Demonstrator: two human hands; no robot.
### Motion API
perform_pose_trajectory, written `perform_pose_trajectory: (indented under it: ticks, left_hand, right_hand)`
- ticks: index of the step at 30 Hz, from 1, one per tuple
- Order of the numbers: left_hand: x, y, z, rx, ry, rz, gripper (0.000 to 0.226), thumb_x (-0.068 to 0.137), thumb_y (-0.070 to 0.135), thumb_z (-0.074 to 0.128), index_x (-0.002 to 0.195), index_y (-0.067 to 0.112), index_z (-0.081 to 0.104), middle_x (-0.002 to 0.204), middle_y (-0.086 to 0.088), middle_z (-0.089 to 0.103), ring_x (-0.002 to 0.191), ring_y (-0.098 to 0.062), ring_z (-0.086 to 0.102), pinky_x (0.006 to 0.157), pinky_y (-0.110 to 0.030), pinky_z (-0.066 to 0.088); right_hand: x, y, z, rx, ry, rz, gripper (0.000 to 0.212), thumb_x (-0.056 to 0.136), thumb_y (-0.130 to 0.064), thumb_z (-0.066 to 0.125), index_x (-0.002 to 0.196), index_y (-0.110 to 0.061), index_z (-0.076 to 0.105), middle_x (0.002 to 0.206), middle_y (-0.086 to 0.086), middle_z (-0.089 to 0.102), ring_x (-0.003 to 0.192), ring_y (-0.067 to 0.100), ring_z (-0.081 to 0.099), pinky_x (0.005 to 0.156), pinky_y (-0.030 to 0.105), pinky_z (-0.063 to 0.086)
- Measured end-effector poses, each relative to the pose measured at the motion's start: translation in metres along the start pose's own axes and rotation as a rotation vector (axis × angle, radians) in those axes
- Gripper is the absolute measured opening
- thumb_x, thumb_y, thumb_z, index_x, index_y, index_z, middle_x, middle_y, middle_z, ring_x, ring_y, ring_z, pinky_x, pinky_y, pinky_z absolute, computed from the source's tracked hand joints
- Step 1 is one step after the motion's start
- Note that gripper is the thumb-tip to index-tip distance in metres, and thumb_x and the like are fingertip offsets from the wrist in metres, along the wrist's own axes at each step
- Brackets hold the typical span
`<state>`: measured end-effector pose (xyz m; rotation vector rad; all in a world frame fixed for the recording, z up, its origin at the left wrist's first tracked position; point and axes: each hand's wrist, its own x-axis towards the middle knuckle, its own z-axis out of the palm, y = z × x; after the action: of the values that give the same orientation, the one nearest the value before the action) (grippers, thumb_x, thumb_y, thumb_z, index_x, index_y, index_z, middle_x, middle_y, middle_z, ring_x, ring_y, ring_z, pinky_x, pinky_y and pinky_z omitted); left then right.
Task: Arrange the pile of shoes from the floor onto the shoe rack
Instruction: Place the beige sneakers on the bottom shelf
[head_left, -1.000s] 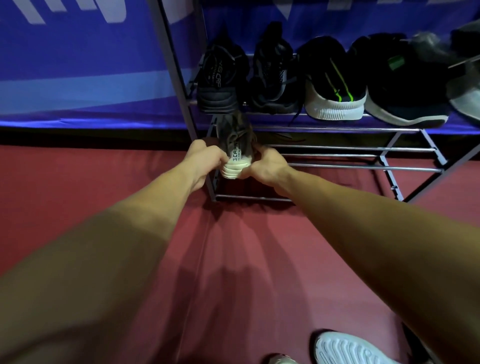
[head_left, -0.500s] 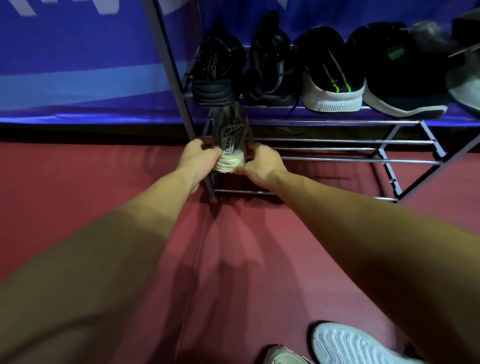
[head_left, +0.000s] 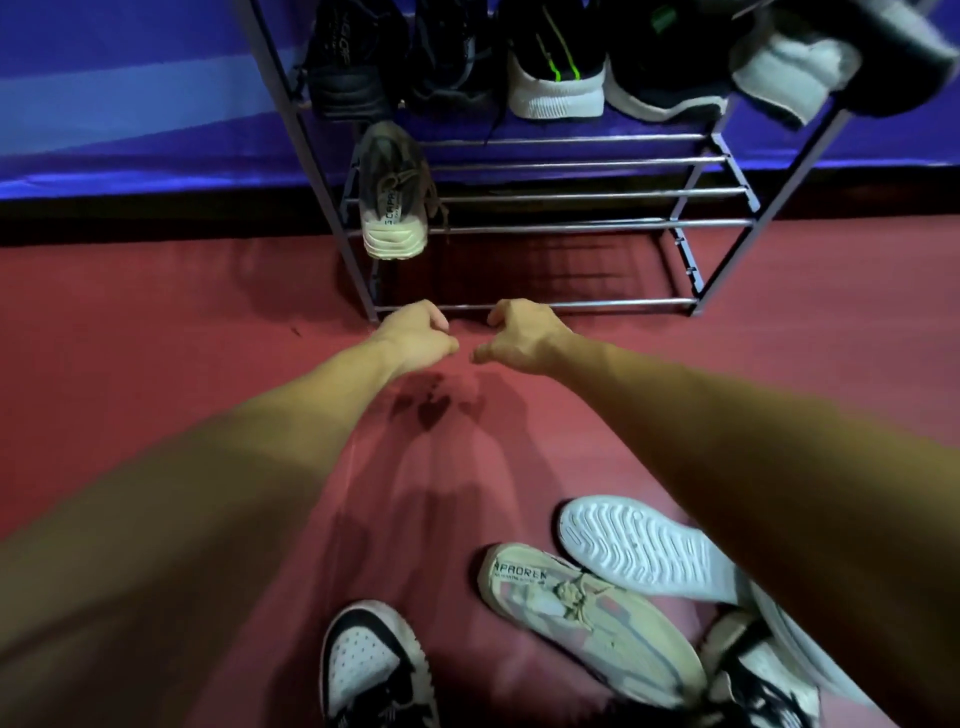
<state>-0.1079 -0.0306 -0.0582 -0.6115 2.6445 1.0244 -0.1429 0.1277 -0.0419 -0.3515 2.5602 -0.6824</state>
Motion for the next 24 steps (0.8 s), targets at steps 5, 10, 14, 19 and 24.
perform_pose_trajectory:
  ticks: [5,10,14,19,24]
  left_hand:
    - [-0.024,0.014,0.027,0.181,-0.198,0.098,0.022,0.081,0.021,0.076,0.098,0.022,0.063,0.08,0.003,0.062,0.064,-0.015,0.052,0.057,-0.021,0.039]
    - [-0.04,0.022,0.053,0.333,-0.346,0.145,0.02,0.082,0.021,0.075,0.099,0.021,0.063,0.074,0.0,0.058,0.068,-0.021,0.051,0.065,-0.029,0.043]
    - [-0.054,0.018,0.073,0.473,-0.43,0.165,0.029,0.083,0.024,0.075,0.109,0.021,0.062,0.081,0.009,0.056,0.08,-0.016,0.055,0.073,-0.025,0.044]
    - [-0.072,-0.001,0.101,0.478,-0.503,0.119,0.03,0.083,0.025,0.075,0.109,0.022,0.061,0.096,0.004,0.061,0.088,-0.018,0.057,0.082,-0.03,0.047]
    - [-0.087,-0.013,0.126,0.469,-0.559,0.103,0.033,0.084,0.021,0.074,0.114,0.017,0.061,0.08,0.009,0.055,0.085,-0.018,0.056,0.077,-0.026,0.045]
  right_hand:
    - [-0.044,0.04,0.024,-0.084,-0.099,0.077,0.068,0.08,-0.045,0.079,0.136,-0.013,0.057,0.131,0.009,0.064,0.123,0.028,0.059,0.102,0.036,0.05]
    - [-0.086,0.075,0.052,-0.089,-0.218,0.127,0.07,0.075,-0.044,0.085,0.13,-0.01,0.059,0.126,0.009,0.066,0.115,0.028,0.062,0.098,0.037,0.053]
    - [-0.108,0.093,0.07,-0.108,-0.262,0.132,0.063,0.084,-0.046,0.075,0.132,-0.01,0.058,0.129,0.013,0.064,0.116,0.031,0.061,0.097,0.039,0.053]
    - [-0.125,0.1,0.09,-0.178,-0.32,0.112,0.061,0.083,-0.044,0.077,0.131,-0.012,0.059,0.127,0.012,0.065,0.115,0.029,0.062,0.093,0.036,0.054]
    - [-0.134,0.107,0.105,-0.194,-0.339,0.091,0.062,0.085,-0.053,0.071,0.13,-0.012,0.059,0.126,0.01,0.065,0.115,0.029,0.062,0.091,0.037,0.054]
